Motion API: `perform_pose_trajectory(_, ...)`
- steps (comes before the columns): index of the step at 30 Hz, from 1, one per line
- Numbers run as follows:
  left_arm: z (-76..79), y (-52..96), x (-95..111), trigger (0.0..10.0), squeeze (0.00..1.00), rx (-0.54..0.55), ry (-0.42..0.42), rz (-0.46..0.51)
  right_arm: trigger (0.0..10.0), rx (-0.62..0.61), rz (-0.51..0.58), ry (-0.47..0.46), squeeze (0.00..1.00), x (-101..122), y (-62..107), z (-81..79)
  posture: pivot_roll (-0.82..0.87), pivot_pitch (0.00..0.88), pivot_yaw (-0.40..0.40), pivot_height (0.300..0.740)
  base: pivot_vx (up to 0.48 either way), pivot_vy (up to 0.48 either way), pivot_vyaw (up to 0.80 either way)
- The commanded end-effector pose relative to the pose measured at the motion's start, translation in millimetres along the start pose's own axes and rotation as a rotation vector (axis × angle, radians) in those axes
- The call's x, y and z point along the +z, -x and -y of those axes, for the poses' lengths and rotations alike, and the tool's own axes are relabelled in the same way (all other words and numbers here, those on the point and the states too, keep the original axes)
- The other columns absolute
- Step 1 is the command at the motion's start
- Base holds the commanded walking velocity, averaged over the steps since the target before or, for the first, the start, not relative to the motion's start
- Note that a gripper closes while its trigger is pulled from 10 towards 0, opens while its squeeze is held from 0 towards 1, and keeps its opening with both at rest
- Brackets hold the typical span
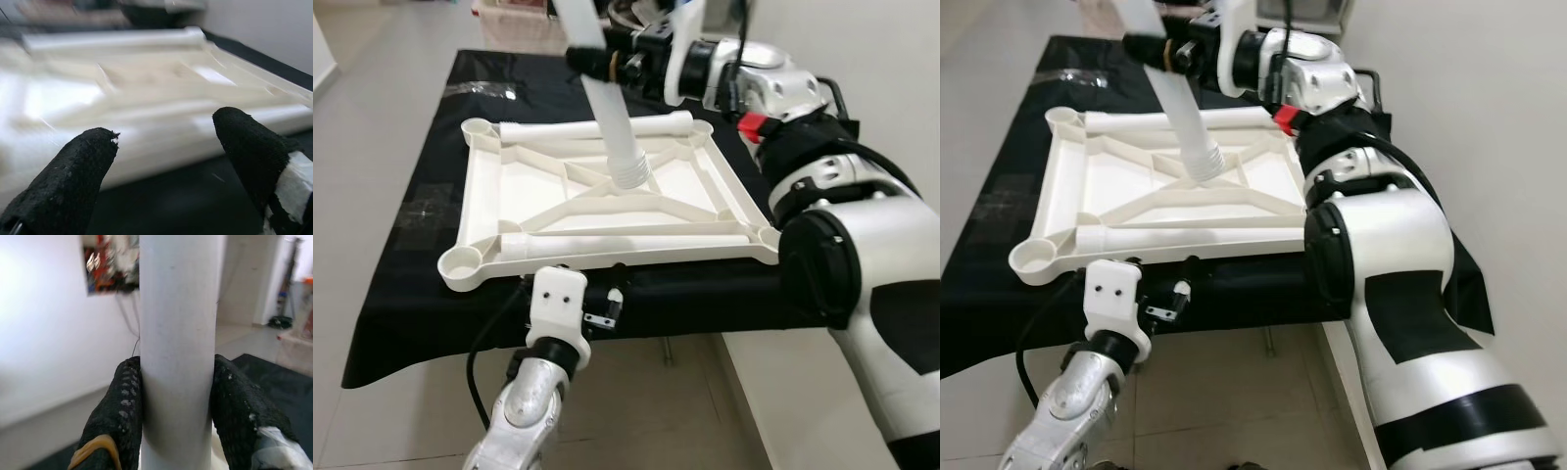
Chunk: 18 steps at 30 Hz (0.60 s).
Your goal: Building children table
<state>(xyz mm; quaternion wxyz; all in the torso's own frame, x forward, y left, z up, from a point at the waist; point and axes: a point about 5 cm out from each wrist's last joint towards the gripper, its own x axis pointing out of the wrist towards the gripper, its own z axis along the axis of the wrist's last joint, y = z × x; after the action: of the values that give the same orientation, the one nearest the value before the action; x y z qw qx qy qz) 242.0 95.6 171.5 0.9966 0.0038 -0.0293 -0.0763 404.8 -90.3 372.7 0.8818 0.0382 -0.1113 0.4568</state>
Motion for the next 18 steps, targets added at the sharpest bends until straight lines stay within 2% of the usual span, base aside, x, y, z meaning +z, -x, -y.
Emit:
perform_pose_trajectory(1, -5.8, -2.6, -1.1, 10.0, 1.00, 0.016, -0.040, 0.002, 0.0, -0.030, 0.048, -0.091, 0.00, -5.5, 7.2, 6.3, 0.06, 0.000, -0.099, 0.740, 0.000, 0.000, 0.00)
perform_pose_trajectory(4, -12.5, -8.0, 1.6, 10.0, 1.00, 0.045, -0.047, -0.002, 0.0, -0.017, 0.070, -0.111, 0.00, -14.3, 8.8, 5.0, 0.06, 0.000, -0.098, 0.740, 0.000, 0.000, 0.00)
perform_pose_trajectory(5, -15.6, -11.2, 3.6, 10.0, 0.95, 0.044, -0.060, -0.001, 0.0, -0.008, 0.075, -0.117, 0.00, -21.5, 9.2, 2.7, 0.06, 0.000, -0.088, 0.740, 0.000, 0.000, 0.00)
perform_pose_trajectory(6, -15.6, -11.2, 3.6, 10.0, 0.95, 0.044, -0.060, -0.001, 0.0, -0.008, 0.075, -0.117, 0.00, -21.5, 9.2, 2.7, 0.06, 0.000, -0.088, 0.740, 0.000, 0.000, 0.00)
perform_pose_trajectory(7, -18.5, -14.8, 5.7, 10.0, 0.00, 0.040, -0.071, -0.001, 0.0, -0.002, 0.082, -0.142, 0.00, -30.1, 9.5, -0.4, 0.06, 0.000, -0.085, 0.740, 0.000, 0.000, 0.00)
perform_pose_trajectory(8, -18.5, -14.8, 5.7, 10.0, 0.00, 0.040, -0.071, -0.001, 0.0, -0.002, 0.082, -0.142, 0.00, -30.1, 9.5, -0.4, 0.06, 0.000, -0.085, 0.740, 0.000, 0.000, 0.00)
perform_pose_trajectory(9, -20.5, -18.5, 7.0, 10.0, 0.00, 0.025, -0.094, -0.004, 0.0, -0.005, 0.092, -0.168, 0.00, -39.3, 10.1, -5.2, 0.06, 0.000, -0.082, 0.740, 0.000, 0.000, 0.00)
perform_pose_trajectory(11, -21.2, -26.0, 7.5, 10.0, 0.00, -0.020, -0.100, -0.017, 0.0, -0.047, 0.160, -0.291, 0.00, -56.9, 12.2, -18.2, 0.05, 0.000, -0.069, 0.740, 0.000, 0.000, 0.00)
perform_pose_trajectory(12, -20.2, -27.0, 7.5, 10.0, 0.00, -0.031, -0.095, -0.018, 0.0, -0.055, 0.176, -0.320, 0.00, -58.9, 12.2, -20.4, 0.05, 0.000, -0.067, 0.740, 0.000, 0.000, 0.00)
perform_pose_trajectory(14, -19.5, -27.4, 7.5, 10.0, 0.00, -0.037, -0.094, -0.018, 0.0, -0.058, 0.185, -0.335, 0.00, -59.8, 12.2, -21.6, 0.05, 0.000, -0.067, 0.740, 0.000, 0.000, 0.00)
perform_pose_trajectory(18, -5.4, -26.7, 7.8, 10.0, 0.00, -0.113, -0.152, -0.002, 0.0, -0.072, 0.211, -0.347, 0.00, -70.4, 19.4, -31.4, 0.06, 0.000, -0.071, 0.740, 0.000, 0.000, 0.00)
